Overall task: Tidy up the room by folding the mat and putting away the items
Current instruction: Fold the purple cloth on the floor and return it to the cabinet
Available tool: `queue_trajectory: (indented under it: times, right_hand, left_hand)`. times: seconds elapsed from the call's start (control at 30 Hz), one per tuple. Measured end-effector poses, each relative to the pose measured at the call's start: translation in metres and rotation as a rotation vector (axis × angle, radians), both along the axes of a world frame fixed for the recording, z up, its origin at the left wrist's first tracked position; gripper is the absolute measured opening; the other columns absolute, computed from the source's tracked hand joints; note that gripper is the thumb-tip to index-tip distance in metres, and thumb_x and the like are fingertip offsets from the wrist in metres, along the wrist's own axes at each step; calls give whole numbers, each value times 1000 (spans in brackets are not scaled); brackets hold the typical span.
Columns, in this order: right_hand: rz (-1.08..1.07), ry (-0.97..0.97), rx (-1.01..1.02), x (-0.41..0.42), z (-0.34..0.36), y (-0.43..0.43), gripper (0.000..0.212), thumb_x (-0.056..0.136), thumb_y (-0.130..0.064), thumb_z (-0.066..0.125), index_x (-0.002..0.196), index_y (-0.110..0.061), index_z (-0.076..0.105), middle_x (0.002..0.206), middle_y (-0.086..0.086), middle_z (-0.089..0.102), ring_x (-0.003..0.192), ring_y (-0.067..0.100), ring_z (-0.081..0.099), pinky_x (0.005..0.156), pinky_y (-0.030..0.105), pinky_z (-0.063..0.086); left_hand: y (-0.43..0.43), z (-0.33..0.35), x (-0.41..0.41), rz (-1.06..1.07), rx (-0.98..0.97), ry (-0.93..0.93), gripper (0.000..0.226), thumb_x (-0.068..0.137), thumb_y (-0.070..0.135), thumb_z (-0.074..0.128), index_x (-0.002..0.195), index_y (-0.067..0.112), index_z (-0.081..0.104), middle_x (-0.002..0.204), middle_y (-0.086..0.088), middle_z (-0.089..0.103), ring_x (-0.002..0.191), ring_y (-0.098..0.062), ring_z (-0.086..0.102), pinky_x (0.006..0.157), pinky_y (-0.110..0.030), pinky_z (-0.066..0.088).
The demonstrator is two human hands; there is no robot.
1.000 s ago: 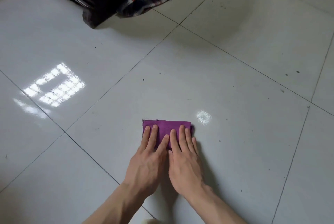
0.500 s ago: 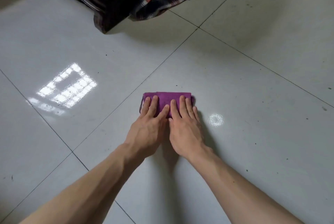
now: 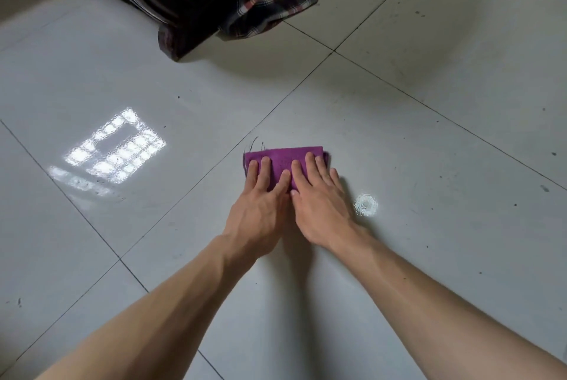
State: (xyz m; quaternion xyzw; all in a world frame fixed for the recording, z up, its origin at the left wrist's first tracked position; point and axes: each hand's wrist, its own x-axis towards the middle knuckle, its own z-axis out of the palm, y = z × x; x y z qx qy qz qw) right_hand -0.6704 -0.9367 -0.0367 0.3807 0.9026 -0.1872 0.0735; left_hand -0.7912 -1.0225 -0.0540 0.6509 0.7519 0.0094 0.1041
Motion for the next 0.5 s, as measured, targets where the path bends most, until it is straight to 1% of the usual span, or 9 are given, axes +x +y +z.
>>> queue_trajectory:
  times: [0.03,0.07,0.17,0.23,0.27,0.33,0.37,0.43,0.5]
  right_hand:
    - [4,16,6,9,-1,-10,60,106,-32,33,159,-13,14,168,14,4,155,30,0,124,43,1]
    - [6,24,14,17,-3,-20,60,105,-31,34,159,-13,17,167,15,7,155,31,2,124,44,3]
    - [-14,9,54,36,-6,-46,61,99,-33,31,156,-11,27,165,16,19,154,32,12,121,44,5]
    - [-29,-18,60,44,-6,-61,62,97,-35,30,153,-11,36,161,17,29,151,33,22,119,45,10]
    - [-35,-32,74,48,-6,-67,61,96,-36,30,150,-10,42,158,18,36,148,34,30,117,46,17]
    - [-48,-47,85,60,-5,-82,61,93,-37,29,143,-10,53,151,17,48,142,33,43,112,47,31]
    - [-49,-50,85,66,-3,-90,61,93,-37,29,141,-11,55,149,17,50,140,33,45,111,48,34]
    - [-41,-58,95,79,-1,-109,60,93,-36,30,141,-11,56,149,16,50,139,32,46,111,47,36]
    - [-39,-60,103,90,-1,-127,60,92,-35,31,141,-12,55,149,16,50,140,32,45,118,45,33]
  left_hand:
    - [-10,1,7,-23,2,7,56,91,14,59,146,6,49,152,-16,46,146,-52,27,120,-57,27]
    - [-20,4,15,-15,19,-1,57,86,13,66,141,5,54,148,-18,50,142,-53,34,114,-58,35]
    - [-47,8,36,95,27,-35,64,84,19,69,145,9,51,153,-25,40,143,-49,35,105,-50,49]
    - [-63,6,45,138,4,-68,69,81,22,72,146,13,51,155,-24,38,143,-46,37,101,-42,51]
    - [-69,6,50,152,-22,-96,72,82,24,73,148,14,48,156,-24,37,145,-44,34,101,-39,51]
    - [-84,7,60,133,-38,-100,75,77,27,78,146,14,51,153,-24,43,143,-45,37,101,-36,50]
    - [-92,9,65,126,-38,-95,75,74,27,81,143,14,54,150,-23,47,140,-45,41,99,-35,51]
    - [-110,11,77,139,-26,-122,74,76,27,79,145,15,53,153,-21,45,142,-43,39,94,-31,54]
    - [-131,6,89,154,-13,-161,70,83,25,71,148,17,48,158,-21,36,147,-41,30,90,-28,56]
